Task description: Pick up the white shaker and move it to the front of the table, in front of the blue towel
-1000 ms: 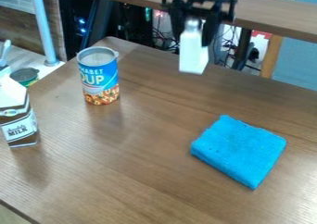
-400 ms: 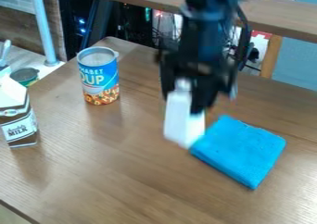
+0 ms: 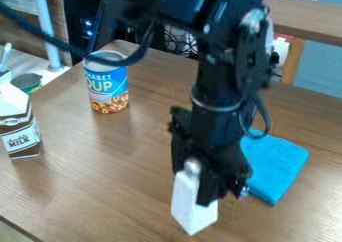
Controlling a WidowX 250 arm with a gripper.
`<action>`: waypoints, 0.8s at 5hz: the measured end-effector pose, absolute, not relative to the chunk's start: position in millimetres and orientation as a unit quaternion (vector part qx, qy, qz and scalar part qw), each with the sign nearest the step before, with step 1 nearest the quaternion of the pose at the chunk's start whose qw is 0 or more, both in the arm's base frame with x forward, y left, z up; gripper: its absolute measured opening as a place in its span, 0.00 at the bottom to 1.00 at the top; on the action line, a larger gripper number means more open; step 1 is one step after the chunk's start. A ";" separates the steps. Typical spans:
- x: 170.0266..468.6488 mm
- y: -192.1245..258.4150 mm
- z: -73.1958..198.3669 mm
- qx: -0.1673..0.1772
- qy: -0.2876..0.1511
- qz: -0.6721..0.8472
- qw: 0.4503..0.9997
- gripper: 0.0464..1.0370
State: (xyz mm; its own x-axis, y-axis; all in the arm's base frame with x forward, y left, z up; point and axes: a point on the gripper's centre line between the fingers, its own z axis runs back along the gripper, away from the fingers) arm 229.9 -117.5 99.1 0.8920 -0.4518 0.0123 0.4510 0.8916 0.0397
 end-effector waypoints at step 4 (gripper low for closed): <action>229.1 -106.8 75.1 0.023 -0.071 -0.212 0.974 0.96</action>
